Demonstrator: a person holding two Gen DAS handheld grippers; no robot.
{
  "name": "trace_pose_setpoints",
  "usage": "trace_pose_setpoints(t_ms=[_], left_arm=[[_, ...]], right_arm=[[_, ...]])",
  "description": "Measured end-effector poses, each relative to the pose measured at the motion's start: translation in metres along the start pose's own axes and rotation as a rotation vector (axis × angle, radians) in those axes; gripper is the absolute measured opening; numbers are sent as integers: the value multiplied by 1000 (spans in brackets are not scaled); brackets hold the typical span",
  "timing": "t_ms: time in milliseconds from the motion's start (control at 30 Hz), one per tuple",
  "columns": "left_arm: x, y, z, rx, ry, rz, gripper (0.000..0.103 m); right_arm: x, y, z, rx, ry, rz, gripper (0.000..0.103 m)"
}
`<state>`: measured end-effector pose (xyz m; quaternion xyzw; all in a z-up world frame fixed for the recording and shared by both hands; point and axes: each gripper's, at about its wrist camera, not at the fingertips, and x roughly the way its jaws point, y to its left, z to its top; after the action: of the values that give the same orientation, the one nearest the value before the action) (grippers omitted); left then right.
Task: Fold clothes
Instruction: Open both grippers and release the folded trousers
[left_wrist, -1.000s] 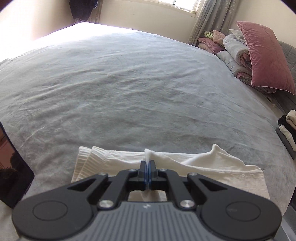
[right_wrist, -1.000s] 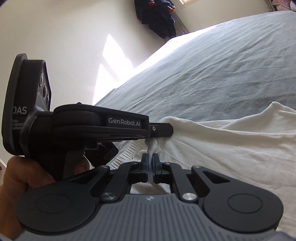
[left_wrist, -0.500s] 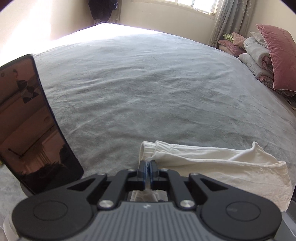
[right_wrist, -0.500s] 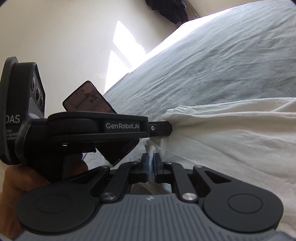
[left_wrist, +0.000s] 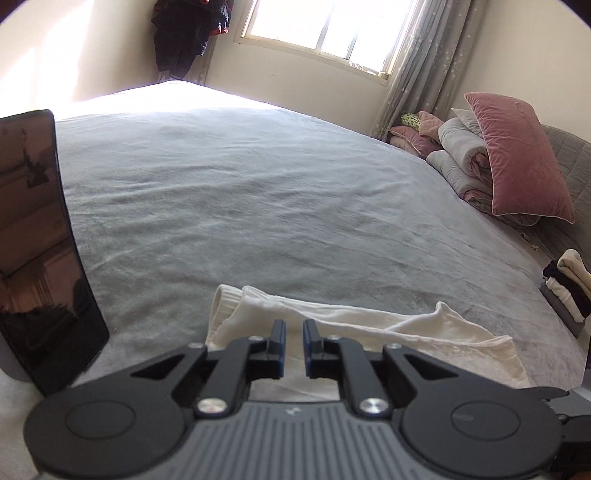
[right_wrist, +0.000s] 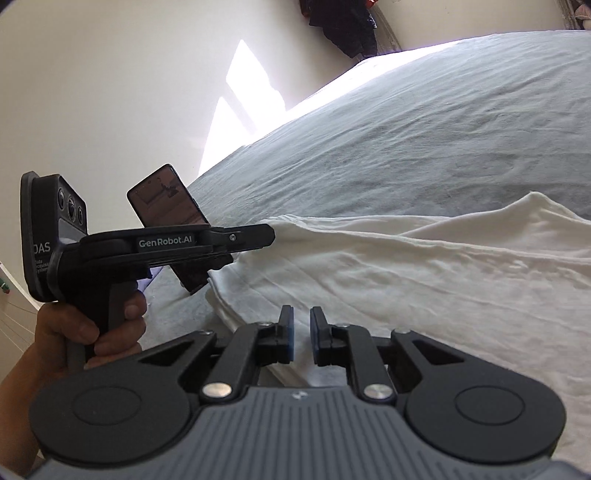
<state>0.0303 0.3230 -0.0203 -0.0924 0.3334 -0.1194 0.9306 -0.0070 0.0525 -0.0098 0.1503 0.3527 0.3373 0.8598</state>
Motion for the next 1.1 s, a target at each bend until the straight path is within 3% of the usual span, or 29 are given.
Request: trace_pose_setpoints(t_ms=[200, 400, 500, 600, 733, 833, 933, 1000, 1033, 1067, 1100], left_arm=[[19, 2, -10, 31, -20, 59, 7], [9, 8, -13, 37, -54, 73, 6], [-10, 5, -20, 40, -66, 83, 9], [-28, -6, -35, 88, -80, 49, 21], [-24, -8, -55, 156, -45, 80, 22], [-27, -3, -52, 96, -31, 82, 21], [-35, -22, -48, 146, -22, 93, 24], [-39, -36, -49, 182, -20, 55, 32], [-40, -44, -50, 198, -18, 29, 35], [-41, -54, -52, 216, -14, 1, 40], [-41, -64, -53, 236, -7, -26, 44]], right_arm=[[-33, -54, 2, -31, -50, -200, 14], [-57, -87, 4, -46, -94, -302, 14], [-74, -90, 2, -50, -87, -311, 15], [-94, -81, -7, -75, -51, -269, 17], [-108, -62, -27, -155, -2, -243, 17], [-116, -58, -44, -211, 40, -282, 15], [-138, -71, -45, -98, 22, -285, 16], [-154, -81, -45, 8, 7, -271, 26], [-159, -85, -46, 50, 2, -261, 43], [-165, -90, -48, 107, -4, -238, 51], [-166, -95, -49, 173, 2, -199, 51]])
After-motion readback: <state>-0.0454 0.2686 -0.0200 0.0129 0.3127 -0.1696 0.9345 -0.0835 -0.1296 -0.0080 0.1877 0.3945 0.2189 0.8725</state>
